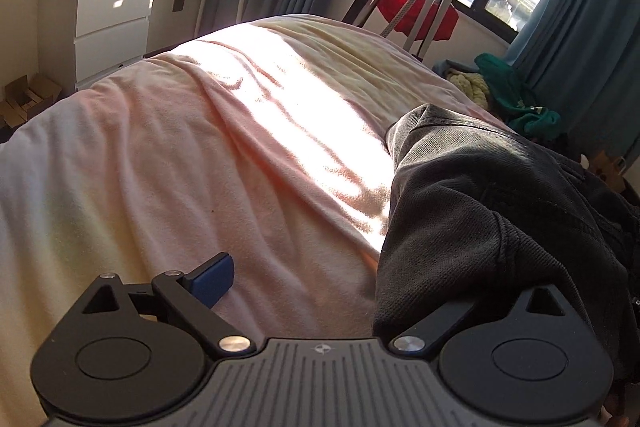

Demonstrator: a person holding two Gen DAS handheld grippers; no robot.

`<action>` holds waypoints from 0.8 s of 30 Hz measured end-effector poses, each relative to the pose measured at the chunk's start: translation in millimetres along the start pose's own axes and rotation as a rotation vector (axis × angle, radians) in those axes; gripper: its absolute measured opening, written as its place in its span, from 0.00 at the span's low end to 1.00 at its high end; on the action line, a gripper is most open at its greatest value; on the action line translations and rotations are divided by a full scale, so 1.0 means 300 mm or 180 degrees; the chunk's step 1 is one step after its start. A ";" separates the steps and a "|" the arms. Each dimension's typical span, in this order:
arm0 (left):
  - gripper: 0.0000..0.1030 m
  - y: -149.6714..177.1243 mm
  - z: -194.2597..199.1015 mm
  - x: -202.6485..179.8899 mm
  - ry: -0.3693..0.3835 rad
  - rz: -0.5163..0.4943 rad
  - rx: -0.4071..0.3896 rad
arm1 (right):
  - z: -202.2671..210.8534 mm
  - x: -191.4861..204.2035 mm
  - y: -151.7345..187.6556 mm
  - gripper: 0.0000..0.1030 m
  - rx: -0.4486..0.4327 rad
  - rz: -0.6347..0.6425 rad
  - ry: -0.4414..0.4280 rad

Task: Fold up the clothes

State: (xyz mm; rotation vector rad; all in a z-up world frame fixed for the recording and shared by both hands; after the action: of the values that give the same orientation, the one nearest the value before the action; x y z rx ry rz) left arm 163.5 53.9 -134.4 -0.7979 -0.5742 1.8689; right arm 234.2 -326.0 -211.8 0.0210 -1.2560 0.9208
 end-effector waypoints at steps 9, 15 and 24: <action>0.93 0.002 0.023 -0.018 -0.0005 -0.0057 -0.0003 | -0.003 0.006 -0.004 1.00 0.0339 -0.0225 -0.0226; 0.95 0.042 0.154 -0.047 0.0492 -0.0120 0.0062 | 0.032 0.089 -0.019 1.00 0.0311 -0.0213 -0.0635; 1.00 -0.035 0.173 -0.072 0.1117 0.0437 -0.0080 | 0.000 0.039 0.020 1.00 0.0305 -0.0144 -0.0266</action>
State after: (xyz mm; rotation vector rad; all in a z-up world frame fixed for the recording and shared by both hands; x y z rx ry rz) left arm 137.8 36.3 -86.2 -1.1762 -0.3281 1.7900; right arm 230.9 -315.3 -204.9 0.1645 -1.2825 0.9482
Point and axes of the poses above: each gripper's, at about its wrist camera, not at the fingertips, and z roughly against the way its jaws point, x to its left, y to its underside, the point moved 8 cm from there along -z, roughly the way its jaws point, and after that the axes turned 3 degrees about -y, right-handed, at the moved point
